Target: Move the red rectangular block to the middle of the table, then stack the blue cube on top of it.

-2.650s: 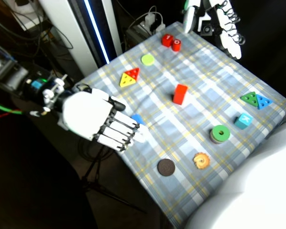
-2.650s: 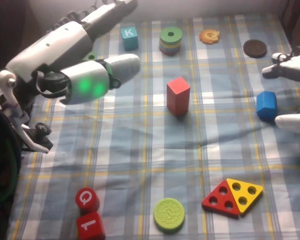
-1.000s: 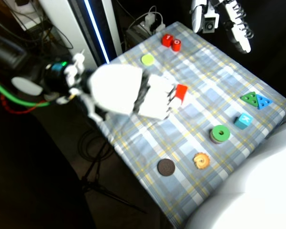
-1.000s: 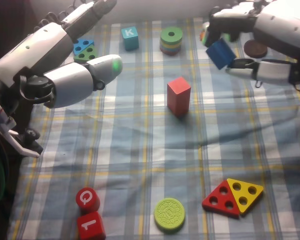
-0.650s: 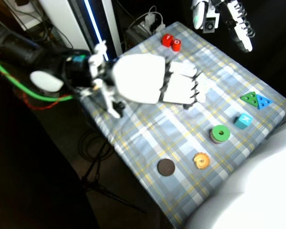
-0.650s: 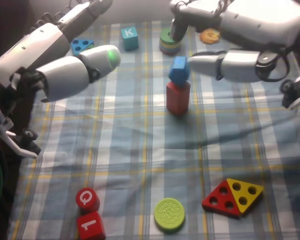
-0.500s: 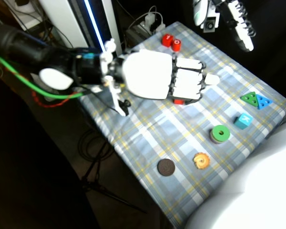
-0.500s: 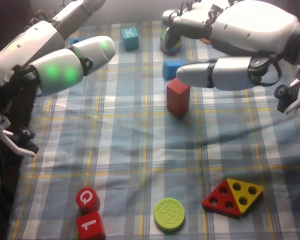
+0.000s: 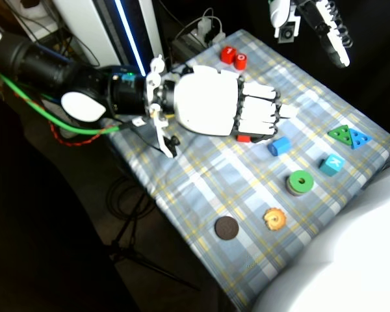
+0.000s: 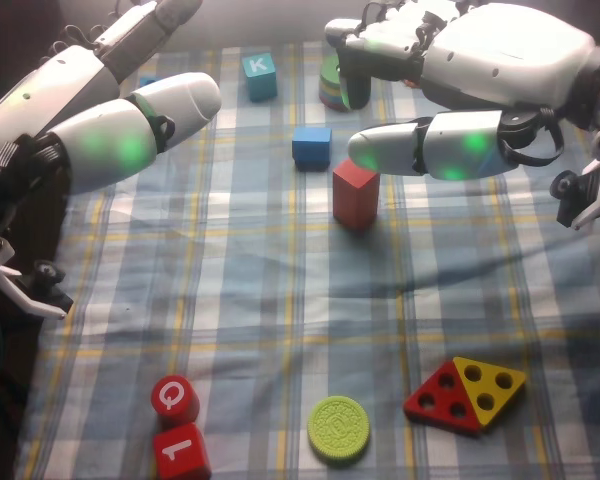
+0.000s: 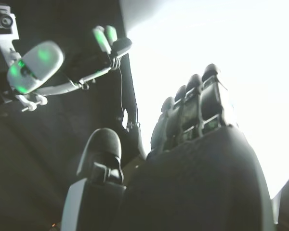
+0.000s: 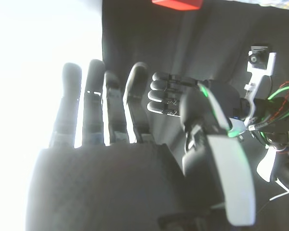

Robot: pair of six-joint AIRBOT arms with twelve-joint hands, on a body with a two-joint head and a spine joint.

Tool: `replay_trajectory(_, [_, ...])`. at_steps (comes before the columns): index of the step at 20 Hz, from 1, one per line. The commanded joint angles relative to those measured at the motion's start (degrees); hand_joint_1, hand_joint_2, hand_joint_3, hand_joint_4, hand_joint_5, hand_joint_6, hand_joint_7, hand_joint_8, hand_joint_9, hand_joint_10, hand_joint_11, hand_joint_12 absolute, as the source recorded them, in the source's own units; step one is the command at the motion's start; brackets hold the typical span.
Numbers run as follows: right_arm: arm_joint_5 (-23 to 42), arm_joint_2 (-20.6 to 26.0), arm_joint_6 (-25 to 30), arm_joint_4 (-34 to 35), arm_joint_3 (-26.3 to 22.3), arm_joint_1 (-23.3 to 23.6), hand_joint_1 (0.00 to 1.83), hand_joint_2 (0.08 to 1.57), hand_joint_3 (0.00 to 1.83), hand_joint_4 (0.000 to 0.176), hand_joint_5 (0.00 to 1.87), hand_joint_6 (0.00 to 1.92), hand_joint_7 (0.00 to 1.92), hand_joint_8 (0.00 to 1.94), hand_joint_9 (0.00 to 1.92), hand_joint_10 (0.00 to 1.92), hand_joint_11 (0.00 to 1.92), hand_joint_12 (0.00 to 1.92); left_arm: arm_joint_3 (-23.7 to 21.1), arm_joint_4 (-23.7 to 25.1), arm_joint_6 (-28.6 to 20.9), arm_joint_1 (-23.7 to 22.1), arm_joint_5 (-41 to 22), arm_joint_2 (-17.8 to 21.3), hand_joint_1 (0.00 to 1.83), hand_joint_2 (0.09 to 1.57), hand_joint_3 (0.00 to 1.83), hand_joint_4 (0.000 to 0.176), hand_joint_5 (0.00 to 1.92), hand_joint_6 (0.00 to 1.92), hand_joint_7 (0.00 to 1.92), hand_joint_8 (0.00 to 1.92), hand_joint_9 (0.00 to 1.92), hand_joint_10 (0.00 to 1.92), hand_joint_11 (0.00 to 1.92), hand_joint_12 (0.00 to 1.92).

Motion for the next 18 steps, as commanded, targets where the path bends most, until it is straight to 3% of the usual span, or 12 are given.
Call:
replay_trajectory(1, [7.02, 0.03, 0.32, 0.94, 0.07, 0.79, 0.42, 1.44, 0.01, 0.146, 0.31, 1.78, 0.19, 0.85, 0.0, 1.15, 0.0, 1.68, -0.01, 1.32, -0.48, -0.35, -7.17, 0.41, 0.0, 1.54, 0.01, 0.012, 0.0, 0.0, 0.0, 0.0, 0.0, 0.0, 0.0, 0.0])
replay_trajectory(2, [7.02, 0.06, 0.32, 0.94, 0.08, 0.79, 0.55, 1.46, 0.0, 0.17, 0.38, 1.83, 0.21, 0.73, 0.0, 1.08, 0.0, 1.68, -0.01, 1.32, -0.48, -0.35, -7.17, 0.41, 0.0, 1.53, 0.01, 0.004, 0.0, 0.0, 0.0, 0.0, 0.0, 0.0, 0.0, 0.0])
replay_trajectory(3, [7.02, 0.11, 0.32, 0.94, 0.08, 0.79, 0.87, 1.38, 0.0, 0.0, 0.52, 1.68, 0.18, 0.7, 0.0, 0.79, 0.0, 1.59, -0.01, 1.32, -0.48, -0.34, -7.17, 0.4, 0.0, 1.54, 0.01, 0.016, 0.0, 0.0, 0.0, 0.0, 0.0, 0.0, 0.0, 0.0])
replay_trajectory(4, [7.02, 0.11, 0.32, 0.94, 0.08, 0.79, 0.96, 1.38, 0.0, 0.0, 0.53, 1.66, 0.23, 0.93, 0.0, 1.23, 0.0, 1.85, -0.03, 1.32, -0.48, -0.32, -7.16, 0.4, 0.0, 1.54, 0.01, 0.018, 0.0, 0.0, 0.0, 0.0, 0.0, 0.0, 0.0, 0.0])
replay_trajectory(6, [7.04, 0.11, 0.33, 0.94, 0.02, 0.79, 1.03, 1.42, 0.0, 0.0, 0.58, 1.71, 0.25, 1.68, 0.0, 1.53, 0.0, 1.92, -0.11, 1.32, -0.48, -0.17, -7.21, 0.4, 0.0, 1.54, 0.01, 0.02, 0.0, 0.0, 0.0, 0.0, 0.0, 0.0, 0.0, 0.0])
replay_trajectory(7, [7.04, 0.13, 0.33, 0.94, 0.01, 0.79, 1.02, 1.36, 0.0, 0.0, 0.59, 1.6, 0.13, 1.13, 0.0, 1.09, 0.0, 1.9, -0.12, 1.32, -0.52, -0.11, -7.23, 0.4, 0.0, 1.54, 0.01, 0.018, 0.0, 0.0, 0.0, 0.0, 0.0, 0.0, 0.0, 0.0])
replay_trajectory(8, [7.04, 0.31, 0.34, 0.94, -0.02, 0.79, 0.96, 1.37, 0.0, 0.0, 0.55, 1.65, 0.15, 1.04, 0.0, 1.21, 0.0, 1.92, -0.12, 1.32, -0.64, -0.01, -7.36, 0.39, 0.01, 1.55, 0.01, 0.026, 0.0, 0.0, 0.0, 0.0, 0.0, 0.0, 0.0, 0.0])
replay_trajectory(9, [7.04, 0.4, 0.38, 0.94, -0.03, 0.79, 0.96, 1.37, 0.0, 0.0, 0.55, 1.65, 0.15, 0.73, 0.0, 0.82, 0.0, 1.73, -0.12, 1.32, -0.64, 0.0, -7.41, 0.39, 0.01, 1.55, 0.01, 0.026, 0.0, 0.0, 0.0, 0.0, 0.0, 0.0, 0.0, 0.0])
replay_trajectory(11, [7.04, 0.73, 0.6, 0.94, -0.06, 0.79, 1.0, 1.35, 0.0, 0.0, 0.58, 1.61, 0.24, 0.13, 0.03, 0.18, 0.0, 0.53, -0.12, 1.32, -0.7, 0.01, -7.54, 0.38, 0.03, 1.55, 0.01, 0.02, 0.0, 0.0, 0.0, 0.0, 0.0, 0.0, 0.0, 0.0])
replay_trajectory(15, [7.14, 0.89, 0.63, 0.94, -0.09, 0.79, 0.94, 1.43, 0.0, 0.0, 0.45, 1.77, 0.22, 0.02, 0.08, 0.29, 0.0, 1.18, -0.12, 1.27, -0.8, 0.06, -7.69, 0.38, 0.06, 1.55, 0.0, 0.029, 0.0, 0.0, 0.0, 0.0, 0.0, 0.0, 0.0, 0.0])
replay_trajectory(17, [7.28, 1.19, 0.71, 0.96, -0.11, 0.79, 0.84, 1.46, 0.0, 0.0, 0.4, 1.82, 0.4, 0.23, 0.12, 1.0, 0.0, 1.79, -0.15, 1.18, -0.99, 0.23, -7.88, 0.39, 0.08, 1.55, 0.0, 0.015, 0.0, 0.0, 0.0, 0.0, 0.0, 0.0, 0.0, 0.0])
replay_trajectory(18, [7.26, 1.49, 0.72, 0.96, -0.07, 0.79, 0.86, 1.49, 0.0, 0.0, 0.37, 1.86, 0.4, 0.27, 0.17, 1.04, 0.04, 1.82, -0.15, 1.11, -1.05, 0.29, -7.96, 0.39, 0.08, 1.55, 0.0, 0.014, 0.0, 0.0, 0.0, 0.0, 0.0, 0.0, 0.0, 0.0])
